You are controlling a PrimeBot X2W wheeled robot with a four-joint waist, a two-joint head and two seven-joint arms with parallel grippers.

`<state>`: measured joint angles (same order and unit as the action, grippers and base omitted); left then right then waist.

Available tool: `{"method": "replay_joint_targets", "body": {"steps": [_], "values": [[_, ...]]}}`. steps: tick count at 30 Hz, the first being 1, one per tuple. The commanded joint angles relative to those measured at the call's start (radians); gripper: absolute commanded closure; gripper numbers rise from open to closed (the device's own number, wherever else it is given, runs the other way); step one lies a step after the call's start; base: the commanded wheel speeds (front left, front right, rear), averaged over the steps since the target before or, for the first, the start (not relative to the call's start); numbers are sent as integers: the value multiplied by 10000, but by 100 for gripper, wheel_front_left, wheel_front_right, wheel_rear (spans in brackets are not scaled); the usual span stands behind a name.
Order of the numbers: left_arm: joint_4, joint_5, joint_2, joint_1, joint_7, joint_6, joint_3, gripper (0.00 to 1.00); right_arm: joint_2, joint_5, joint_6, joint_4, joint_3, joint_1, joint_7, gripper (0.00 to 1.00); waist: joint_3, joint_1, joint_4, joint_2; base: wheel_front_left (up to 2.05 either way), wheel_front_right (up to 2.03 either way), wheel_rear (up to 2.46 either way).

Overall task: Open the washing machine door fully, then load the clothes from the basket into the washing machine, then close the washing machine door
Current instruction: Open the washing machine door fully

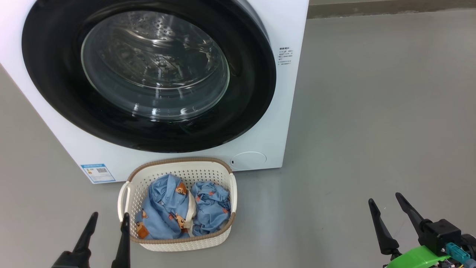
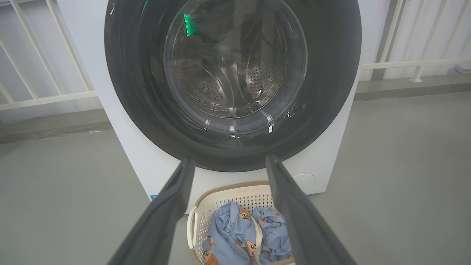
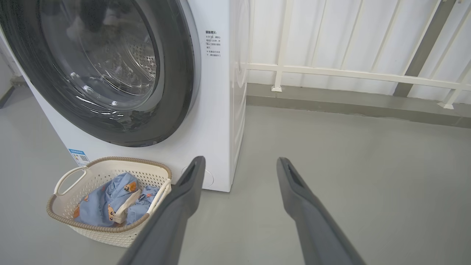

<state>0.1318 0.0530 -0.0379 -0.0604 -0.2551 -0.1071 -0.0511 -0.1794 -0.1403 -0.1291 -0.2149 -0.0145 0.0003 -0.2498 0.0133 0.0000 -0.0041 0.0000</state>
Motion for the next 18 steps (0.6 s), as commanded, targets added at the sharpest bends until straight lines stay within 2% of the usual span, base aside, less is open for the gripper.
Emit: {"method": "replay_joint_targets", "body": {"steps": [1,9,10,11,12,18], "values": [[-242,112,-126,291,-67,89,-362,0,-53,-96,-16,293,185,-171,-120,0,-1,0,-3,0,0,0,0],[-228,234,-125,176,-67,164,-276,0,139,-192,-16,796,94,-114,-120,0,28,0,7,0,0,0,0],[-226,247,-125,176,-67,167,-267,0,146,-220,-16,862,82,-119,-120,20,39,0,12,0,0,0,0],[-223,266,-125,181,-67,169,-260,0,145,-236,-16,913,75,-117,-120,64,49,0,18,0,0,0,0],[-222,281,-125,188,-67,169,-256,0,140,-247,-16,951,81,-112,-120,98,56,0,23,0,0,0,0],[-218,332,-124,203,-67,172,-262,0,323,-865,-16,1128,-80,-109,-120,100,80,0,50,0,0,0,0]]}}
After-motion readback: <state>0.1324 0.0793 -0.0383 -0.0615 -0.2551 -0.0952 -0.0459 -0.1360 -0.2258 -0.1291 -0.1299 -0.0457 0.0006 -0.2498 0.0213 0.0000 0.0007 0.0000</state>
